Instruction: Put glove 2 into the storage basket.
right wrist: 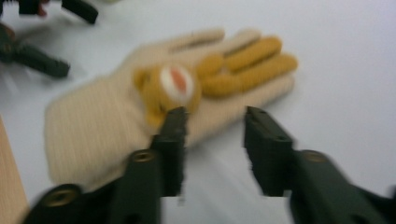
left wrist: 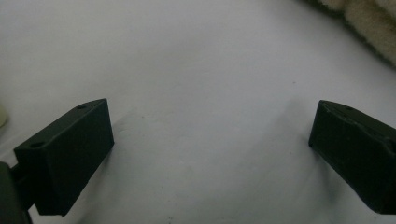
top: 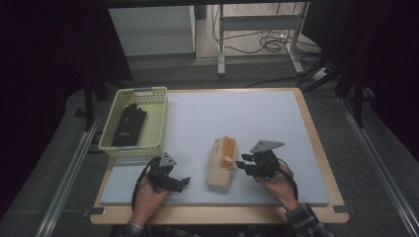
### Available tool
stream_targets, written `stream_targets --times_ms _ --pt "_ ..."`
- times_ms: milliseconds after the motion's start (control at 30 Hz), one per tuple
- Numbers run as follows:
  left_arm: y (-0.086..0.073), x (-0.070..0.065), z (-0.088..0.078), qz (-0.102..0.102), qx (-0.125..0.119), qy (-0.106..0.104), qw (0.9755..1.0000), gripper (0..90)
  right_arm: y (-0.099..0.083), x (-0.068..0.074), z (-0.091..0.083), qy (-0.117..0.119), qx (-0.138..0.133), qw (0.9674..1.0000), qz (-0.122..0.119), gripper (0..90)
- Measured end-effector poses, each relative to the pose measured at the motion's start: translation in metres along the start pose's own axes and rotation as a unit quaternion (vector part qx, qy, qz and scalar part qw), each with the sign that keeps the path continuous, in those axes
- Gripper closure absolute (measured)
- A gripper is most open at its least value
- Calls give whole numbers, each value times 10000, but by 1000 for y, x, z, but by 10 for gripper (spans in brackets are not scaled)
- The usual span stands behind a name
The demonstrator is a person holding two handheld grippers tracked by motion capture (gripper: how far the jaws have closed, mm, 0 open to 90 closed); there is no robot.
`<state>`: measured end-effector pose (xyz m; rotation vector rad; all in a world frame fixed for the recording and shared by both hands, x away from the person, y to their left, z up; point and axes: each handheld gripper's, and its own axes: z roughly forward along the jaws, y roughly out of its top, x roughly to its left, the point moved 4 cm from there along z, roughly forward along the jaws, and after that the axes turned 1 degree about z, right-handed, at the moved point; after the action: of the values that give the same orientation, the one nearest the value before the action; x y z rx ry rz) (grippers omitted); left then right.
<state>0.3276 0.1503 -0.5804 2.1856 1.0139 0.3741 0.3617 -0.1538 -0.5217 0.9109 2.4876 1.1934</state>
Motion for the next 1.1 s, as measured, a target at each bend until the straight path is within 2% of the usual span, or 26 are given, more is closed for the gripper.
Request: stream_targets --times_ms 100,200,333,533,1100 --pt "0 0 0 -1 -3 1 10000 0 -14 1 1 162 107 9998 -10 802" --pt "0 0 0 -1 -1 0 10000 0 -22 4 4 325 140 9994 29 879" --pt "0 0 0 -17 -17 0 10000 0 -28 14 13 478 311 9983 -146 885" --pt "0 0 0 -25 -20 -3 10000 0 -27 25 28 562 407 9972 -296 885" --pt "0 -1 0 11 -27 20 10000 6 -7 35 57 585 353 9972 -311 884"
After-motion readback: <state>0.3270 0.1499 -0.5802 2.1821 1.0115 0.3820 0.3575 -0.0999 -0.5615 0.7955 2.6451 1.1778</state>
